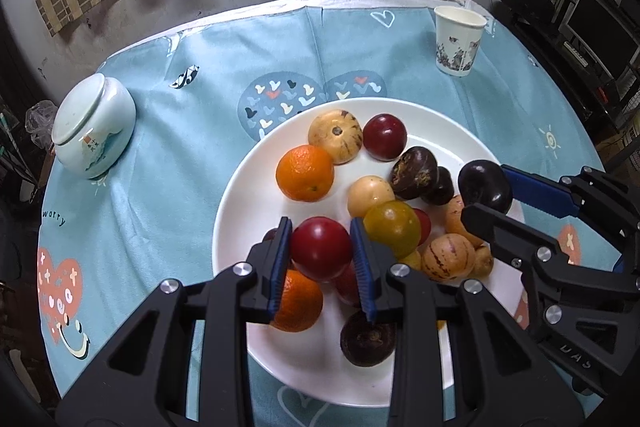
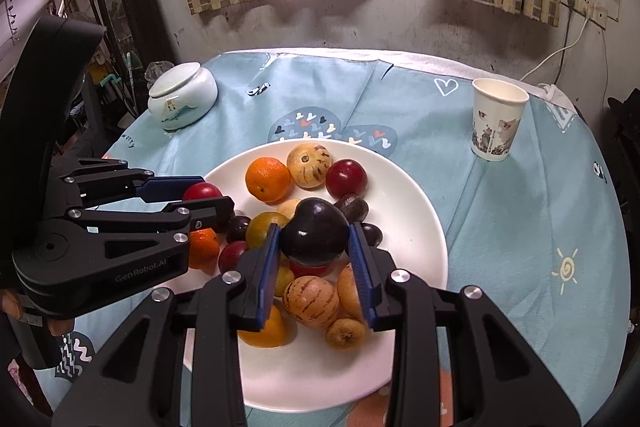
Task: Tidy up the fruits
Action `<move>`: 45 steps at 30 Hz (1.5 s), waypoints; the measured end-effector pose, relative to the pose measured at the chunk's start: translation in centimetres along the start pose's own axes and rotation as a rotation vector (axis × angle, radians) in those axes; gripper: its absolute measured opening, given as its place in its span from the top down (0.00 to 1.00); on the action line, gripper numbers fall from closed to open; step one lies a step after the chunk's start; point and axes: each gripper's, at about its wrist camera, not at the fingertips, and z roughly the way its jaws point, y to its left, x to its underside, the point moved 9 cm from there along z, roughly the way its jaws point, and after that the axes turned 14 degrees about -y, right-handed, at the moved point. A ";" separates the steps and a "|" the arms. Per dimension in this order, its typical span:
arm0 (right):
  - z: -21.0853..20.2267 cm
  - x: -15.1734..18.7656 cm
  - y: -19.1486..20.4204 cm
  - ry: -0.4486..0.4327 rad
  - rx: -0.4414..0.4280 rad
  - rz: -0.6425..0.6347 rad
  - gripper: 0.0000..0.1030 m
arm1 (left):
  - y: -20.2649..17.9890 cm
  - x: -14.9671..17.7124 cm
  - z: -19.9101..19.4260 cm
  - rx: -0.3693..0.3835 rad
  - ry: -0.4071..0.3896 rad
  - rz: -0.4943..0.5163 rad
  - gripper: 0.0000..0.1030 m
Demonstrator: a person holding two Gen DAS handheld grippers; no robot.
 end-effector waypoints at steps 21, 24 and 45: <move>-7.4 -2.1 0.8 -0.143 0.008 0.069 0.18 | 1.6 -3.4 -8.0 -0.118 -0.213 0.011 0.09; -9.4 -2.5 1.9 -0.164 -0.003 0.051 0.18 | 1.2 -3.9 -10.3 -0.125 -0.249 0.023 0.09; -18.6 -0.4 4.7 -0.249 0.053 0.054 0.16 | -0.5 -4.1 -21.9 -0.080 -0.419 -0.071 0.05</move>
